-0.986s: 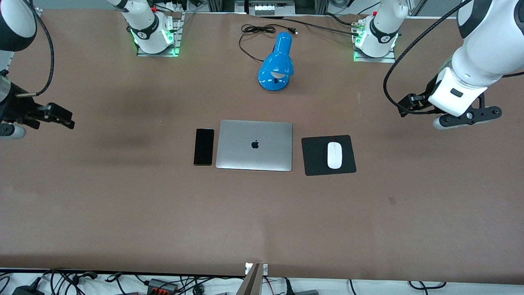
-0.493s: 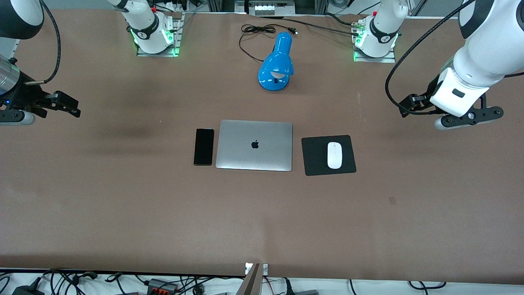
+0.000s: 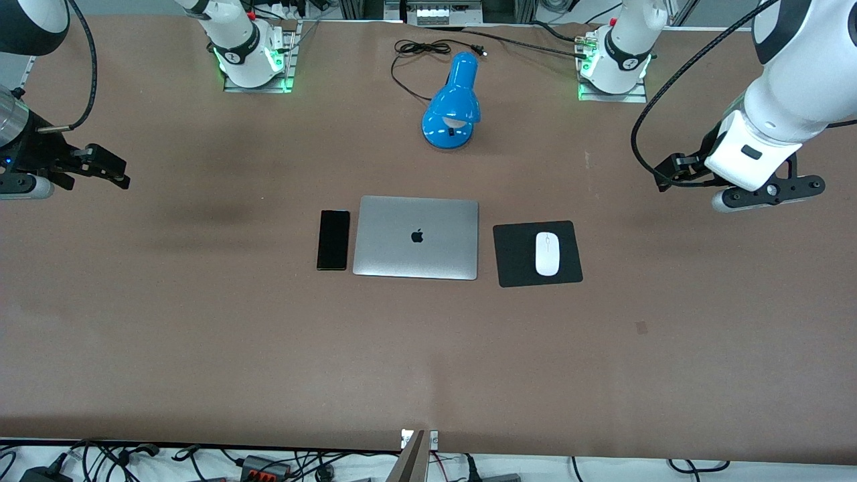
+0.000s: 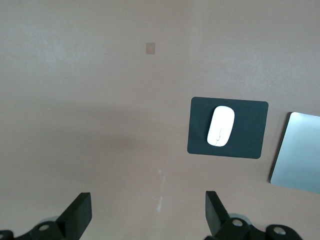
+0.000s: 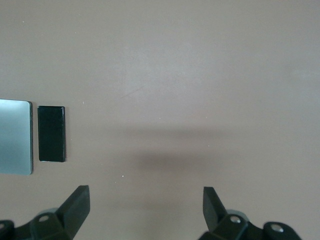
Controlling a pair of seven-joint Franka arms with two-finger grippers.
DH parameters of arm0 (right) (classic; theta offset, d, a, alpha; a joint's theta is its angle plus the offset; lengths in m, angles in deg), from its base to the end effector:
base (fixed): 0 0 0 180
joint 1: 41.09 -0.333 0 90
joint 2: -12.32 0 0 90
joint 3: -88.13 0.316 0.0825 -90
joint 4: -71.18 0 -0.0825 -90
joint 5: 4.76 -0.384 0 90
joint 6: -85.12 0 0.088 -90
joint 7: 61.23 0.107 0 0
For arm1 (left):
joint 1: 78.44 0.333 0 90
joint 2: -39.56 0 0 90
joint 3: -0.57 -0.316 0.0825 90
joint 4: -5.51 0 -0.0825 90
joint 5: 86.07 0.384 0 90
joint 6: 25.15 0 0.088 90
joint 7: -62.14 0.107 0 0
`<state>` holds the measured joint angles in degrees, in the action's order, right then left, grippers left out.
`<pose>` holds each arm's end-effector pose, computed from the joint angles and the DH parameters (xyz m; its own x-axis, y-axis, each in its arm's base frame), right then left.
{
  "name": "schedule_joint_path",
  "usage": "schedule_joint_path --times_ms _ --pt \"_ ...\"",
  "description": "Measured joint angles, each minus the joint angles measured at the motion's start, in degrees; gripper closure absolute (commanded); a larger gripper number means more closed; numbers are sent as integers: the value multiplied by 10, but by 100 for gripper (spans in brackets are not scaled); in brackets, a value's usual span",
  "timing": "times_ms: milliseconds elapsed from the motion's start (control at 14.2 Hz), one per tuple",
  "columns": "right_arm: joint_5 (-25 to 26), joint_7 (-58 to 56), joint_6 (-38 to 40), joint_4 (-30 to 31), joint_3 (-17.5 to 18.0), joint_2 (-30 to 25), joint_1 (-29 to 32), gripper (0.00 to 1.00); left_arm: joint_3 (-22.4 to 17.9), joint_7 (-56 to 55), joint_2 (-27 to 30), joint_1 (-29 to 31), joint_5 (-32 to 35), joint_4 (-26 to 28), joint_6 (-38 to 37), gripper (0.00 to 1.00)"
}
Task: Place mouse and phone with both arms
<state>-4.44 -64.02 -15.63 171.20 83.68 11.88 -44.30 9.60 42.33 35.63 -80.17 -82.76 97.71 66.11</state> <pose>0.5625 -0.0128 0.5619 0.9994 0.0281 0.0201 0.0280 -0.9996 0.0059 0.5646 -0.0983 0.5701 0.9858 0.1555 -0.0633 0.1509 -0.9859 -0.0724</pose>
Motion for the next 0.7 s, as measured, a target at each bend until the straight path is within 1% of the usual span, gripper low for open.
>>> schedule_joint_path --times_ms 211,423,493,704 --pt "0 0 0 0 6 0 5 0 -3 8 0 2 0 -2 0 0" --pt "0 0 0 0 51 -2 45 0 -3 10 0 2 0 -2 0 0" --pt "0 0 0 0 57 -4 50 0 -3 10 0 2 0 -2 0 0" --pt "0 0 3 0 60 -8 63 0 -2 35 0 1 0 -3 0 0"
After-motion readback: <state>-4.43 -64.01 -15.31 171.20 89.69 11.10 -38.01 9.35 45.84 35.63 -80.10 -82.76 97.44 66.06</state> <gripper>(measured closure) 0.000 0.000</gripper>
